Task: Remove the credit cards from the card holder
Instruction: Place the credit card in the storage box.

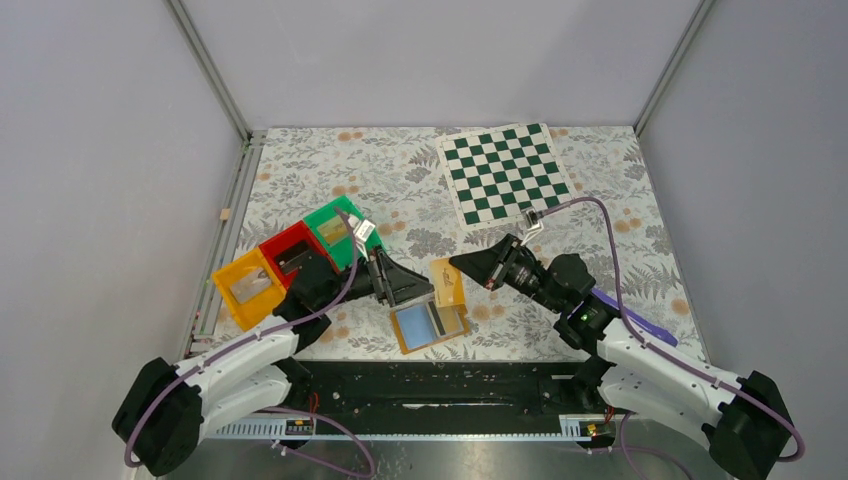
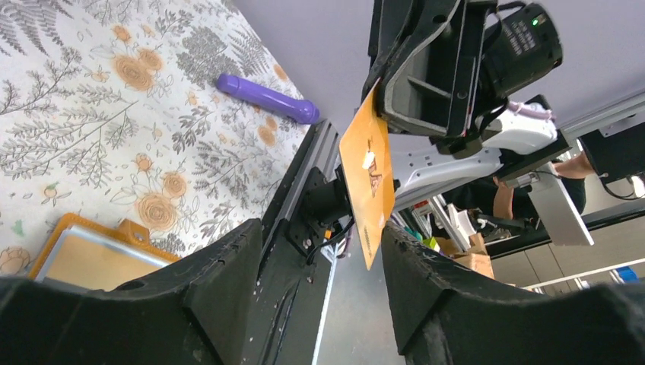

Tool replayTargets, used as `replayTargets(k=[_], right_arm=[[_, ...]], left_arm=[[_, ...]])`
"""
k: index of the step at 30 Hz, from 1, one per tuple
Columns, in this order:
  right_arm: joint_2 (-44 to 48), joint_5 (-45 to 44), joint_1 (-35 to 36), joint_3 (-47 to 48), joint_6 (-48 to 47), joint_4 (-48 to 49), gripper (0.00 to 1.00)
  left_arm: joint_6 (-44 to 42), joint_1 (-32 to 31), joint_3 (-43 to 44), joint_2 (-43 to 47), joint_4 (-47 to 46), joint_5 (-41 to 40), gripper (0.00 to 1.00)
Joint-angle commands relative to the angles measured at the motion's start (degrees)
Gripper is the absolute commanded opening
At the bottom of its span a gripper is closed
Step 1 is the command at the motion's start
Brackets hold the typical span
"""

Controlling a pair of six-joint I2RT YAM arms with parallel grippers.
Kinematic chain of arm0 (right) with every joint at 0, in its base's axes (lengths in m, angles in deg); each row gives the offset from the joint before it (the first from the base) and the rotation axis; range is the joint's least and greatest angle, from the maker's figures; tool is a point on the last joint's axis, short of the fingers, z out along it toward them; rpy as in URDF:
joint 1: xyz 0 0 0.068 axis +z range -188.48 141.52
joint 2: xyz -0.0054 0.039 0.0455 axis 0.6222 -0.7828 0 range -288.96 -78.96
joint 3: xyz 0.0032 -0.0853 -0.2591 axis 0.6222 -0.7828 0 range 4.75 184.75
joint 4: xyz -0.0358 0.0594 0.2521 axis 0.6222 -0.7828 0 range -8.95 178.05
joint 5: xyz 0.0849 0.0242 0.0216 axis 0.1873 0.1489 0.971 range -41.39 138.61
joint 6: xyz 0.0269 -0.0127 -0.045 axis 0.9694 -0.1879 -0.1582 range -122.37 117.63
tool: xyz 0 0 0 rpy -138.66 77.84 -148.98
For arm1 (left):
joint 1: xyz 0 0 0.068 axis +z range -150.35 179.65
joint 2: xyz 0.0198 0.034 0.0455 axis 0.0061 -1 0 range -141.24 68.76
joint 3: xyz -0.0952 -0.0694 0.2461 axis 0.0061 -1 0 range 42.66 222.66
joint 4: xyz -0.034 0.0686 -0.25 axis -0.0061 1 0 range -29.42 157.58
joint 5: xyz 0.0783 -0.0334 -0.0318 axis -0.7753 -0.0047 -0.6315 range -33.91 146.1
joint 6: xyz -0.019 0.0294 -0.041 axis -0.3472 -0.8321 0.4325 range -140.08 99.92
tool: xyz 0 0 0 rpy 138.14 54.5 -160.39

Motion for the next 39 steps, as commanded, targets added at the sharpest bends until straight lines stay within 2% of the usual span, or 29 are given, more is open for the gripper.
replayTargets(k=[1,4,9,14,19,22,23,27,31,34,39], right_arm=[[1.10,-5.07,-0.26,-1.32,4.14,8.23,0.00],[0.72,-5.65,-0.24,-2.24,4.68,8.59,0.00],[-0.29,-6.98,-0.28,-4.19,5.80,11.00,0.00],[-1.28,-6.83,-0.26,-4.02,6.15,11.68,0.00],[-1.40,-6.61,-0.27,-4.33,6.43,11.99,0.00],[-1.10,-5.40,-0.25,-4.50,5.98,11.70,0.01],[-0.92,-4.26,-0.22,-4.23,4.80,10.82,0.05],[1.75,0.03,-0.56,-0.11,-6.16,-1.82,0.32],[2.41,6.64,-2.43,9.81,-19.93,-19.49,0.49],[-0.01,13.33,-5.16,17.26,-27.35,-30.65,0.53],[-6.16,32.46,-11.30,21.57,-32.50,-36.88,0.54]], left_arm=[[4.40,0.00,0.84,-3.33,-14.85,-1.40,0.57],[6.72,-0.03,0.70,-5.73,-19.13,-0.64,0.53],[7.57,-0.31,0.99,-7.97,-19.85,-0.76,0.48],[9.57,-0.39,0.96,-10.04,-22.39,-0.89,0.26],[10.95,-0.38,2.02,-12.47,-23.03,0.79,0.20],[12.10,-0.39,1.29,-12.88,-25.46,1.20,0.00],[12.17,-0.36,1.05,-12.68,-25.64,1.35,0.00],[10.57,0.03,1.52,-11.37,-21.09,4.01,0.00],[9.47,0.04,1.26,-10.29,-18.46,7.80,0.00],[7.01,0.07,1.77,-8.81,-14.00,11.50,0.00],[-0.98,-0.04,4.55,-5.52,2.27,14.20,0.00]])
